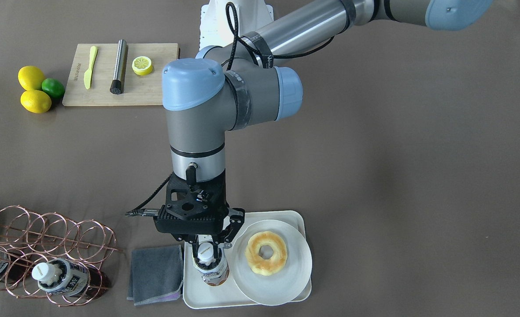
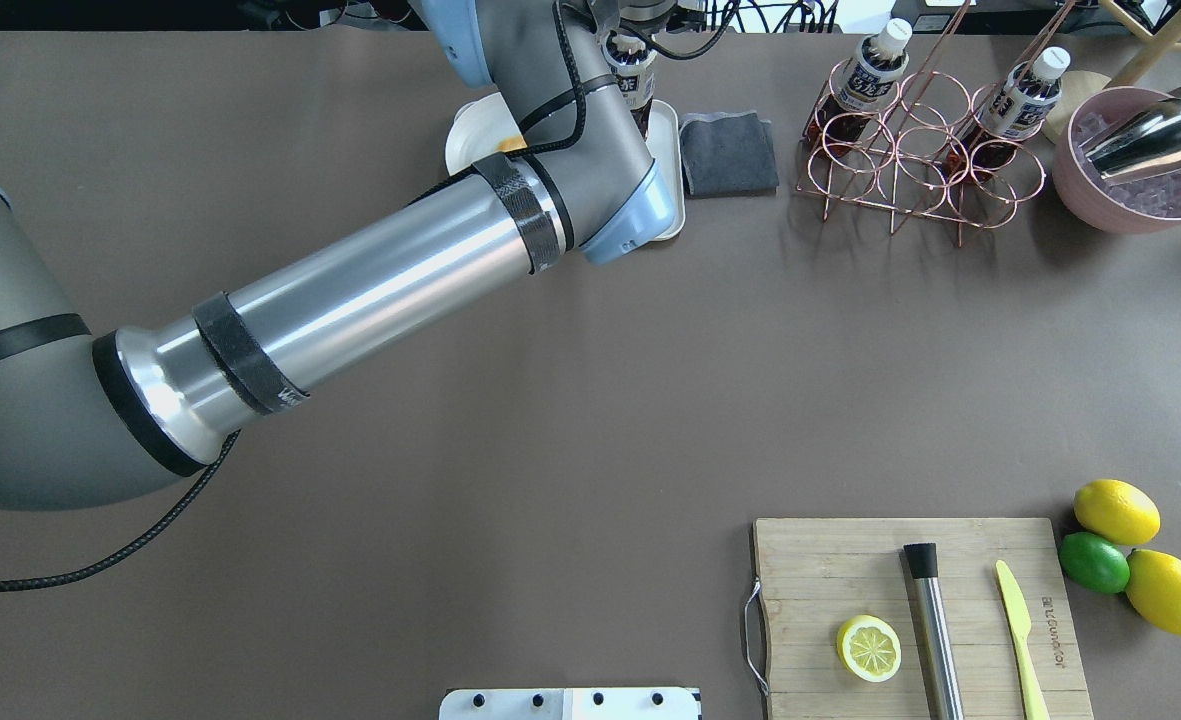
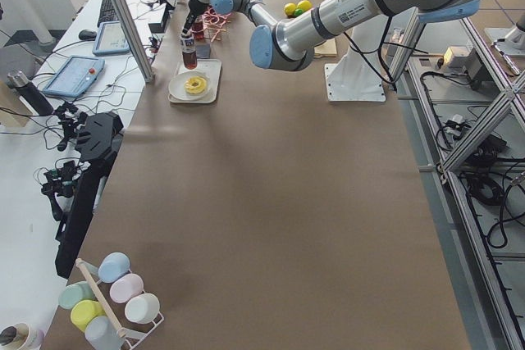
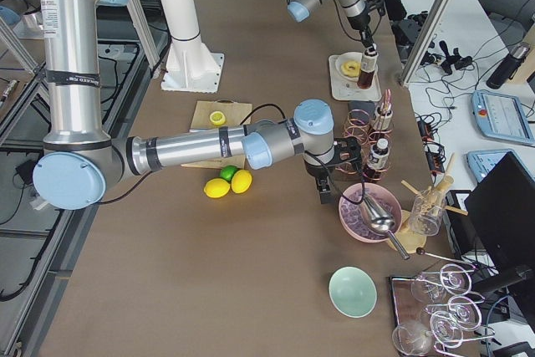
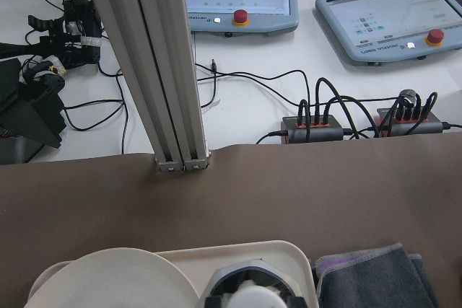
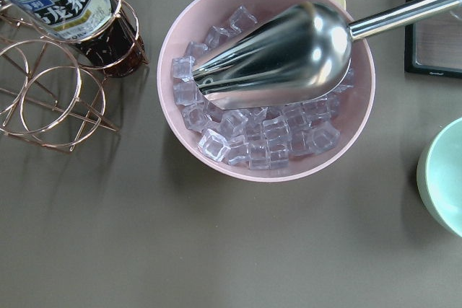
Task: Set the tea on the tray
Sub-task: 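Lift and carry the tea bottle with the left gripper onto the white tray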
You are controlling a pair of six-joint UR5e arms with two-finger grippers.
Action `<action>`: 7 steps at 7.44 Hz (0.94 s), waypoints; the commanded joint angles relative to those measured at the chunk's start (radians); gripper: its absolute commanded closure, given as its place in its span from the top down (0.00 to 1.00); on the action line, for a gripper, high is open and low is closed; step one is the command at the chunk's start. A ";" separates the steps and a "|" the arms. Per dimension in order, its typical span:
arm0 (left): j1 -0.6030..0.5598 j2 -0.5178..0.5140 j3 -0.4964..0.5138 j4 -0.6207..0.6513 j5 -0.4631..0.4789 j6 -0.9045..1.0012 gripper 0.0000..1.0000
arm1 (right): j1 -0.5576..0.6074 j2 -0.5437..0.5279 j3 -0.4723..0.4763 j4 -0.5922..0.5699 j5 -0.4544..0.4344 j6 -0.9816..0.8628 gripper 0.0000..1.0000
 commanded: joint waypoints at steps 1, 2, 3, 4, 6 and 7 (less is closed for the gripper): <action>0.041 -0.004 0.011 -0.003 0.035 0.000 0.00 | 0.002 -0.012 0.000 -0.001 -0.001 -0.004 0.99; 0.047 -0.004 0.011 -0.003 0.036 0.000 0.00 | 0.002 -0.015 0.000 0.001 -0.001 -0.004 1.00; 0.047 -0.004 0.011 -0.003 0.035 0.005 0.00 | 0.002 -0.017 0.000 0.001 -0.001 -0.004 1.00; 0.047 -0.004 0.010 -0.003 0.033 0.017 0.00 | 0.002 -0.017 0.000 0.001 -0.001 -0.004 0.99; 0.047 -0.004 0.008 -0.003 0.029 0.042 0.98 | 0.002 -0.016 0.000 -0.001 -0.001 -0.004 0.99; 0.046 -0.004 0.007 -0.012 0.026 0.039 0.98 | 0.002 -0.016 0.000 -0.002 -0.001 -0.001 0.99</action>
